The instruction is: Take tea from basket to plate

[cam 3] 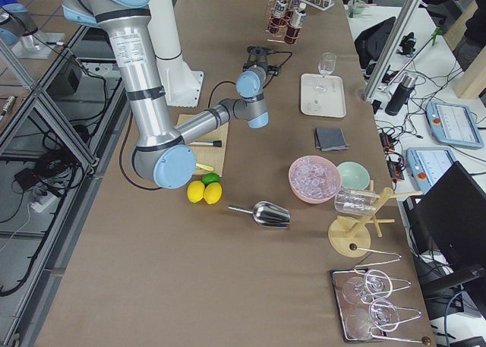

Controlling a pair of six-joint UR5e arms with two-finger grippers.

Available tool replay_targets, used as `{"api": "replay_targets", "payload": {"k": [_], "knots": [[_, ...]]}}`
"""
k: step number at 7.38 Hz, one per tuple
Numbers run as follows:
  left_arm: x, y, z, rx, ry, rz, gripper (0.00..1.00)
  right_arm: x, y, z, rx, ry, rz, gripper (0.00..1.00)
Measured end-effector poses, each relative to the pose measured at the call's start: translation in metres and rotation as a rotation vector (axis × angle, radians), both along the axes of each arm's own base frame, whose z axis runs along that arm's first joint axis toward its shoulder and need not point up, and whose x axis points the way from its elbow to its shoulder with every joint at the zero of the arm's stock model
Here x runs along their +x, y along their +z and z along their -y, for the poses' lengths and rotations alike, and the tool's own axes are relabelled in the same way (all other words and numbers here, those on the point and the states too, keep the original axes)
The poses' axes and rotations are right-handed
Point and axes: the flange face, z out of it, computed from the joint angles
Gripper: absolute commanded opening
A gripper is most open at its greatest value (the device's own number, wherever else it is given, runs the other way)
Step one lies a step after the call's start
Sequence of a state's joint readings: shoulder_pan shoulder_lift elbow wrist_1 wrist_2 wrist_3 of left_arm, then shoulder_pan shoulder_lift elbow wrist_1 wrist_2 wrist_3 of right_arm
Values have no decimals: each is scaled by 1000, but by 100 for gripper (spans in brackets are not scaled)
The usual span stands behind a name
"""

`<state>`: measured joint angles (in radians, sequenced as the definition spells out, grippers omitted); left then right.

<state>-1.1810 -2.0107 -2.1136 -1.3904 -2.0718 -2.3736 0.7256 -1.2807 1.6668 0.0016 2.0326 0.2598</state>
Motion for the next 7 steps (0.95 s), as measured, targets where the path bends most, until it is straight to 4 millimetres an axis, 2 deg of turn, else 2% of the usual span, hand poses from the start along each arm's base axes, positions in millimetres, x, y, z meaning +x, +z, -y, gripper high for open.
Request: {"api": "replay_targets", "payload": {"k": [2, 3, 5, 7], "knots": [[50, -76, -22, -122, 0, -51, 0, 5, 12, -4, 4, 6, -3, 100], [73, -100, -33, -162, -4, -74, 0, 6, 15, -5, -1, 4, -5, 100], [126, -125, -60, -173, -15, -76, 0, 5, 22, -7, -12, -4, -16, 100], [171, -145, -81, -148, -2, -73, 0, 7, 28, -10, -20, -7, -25, 100]]}}
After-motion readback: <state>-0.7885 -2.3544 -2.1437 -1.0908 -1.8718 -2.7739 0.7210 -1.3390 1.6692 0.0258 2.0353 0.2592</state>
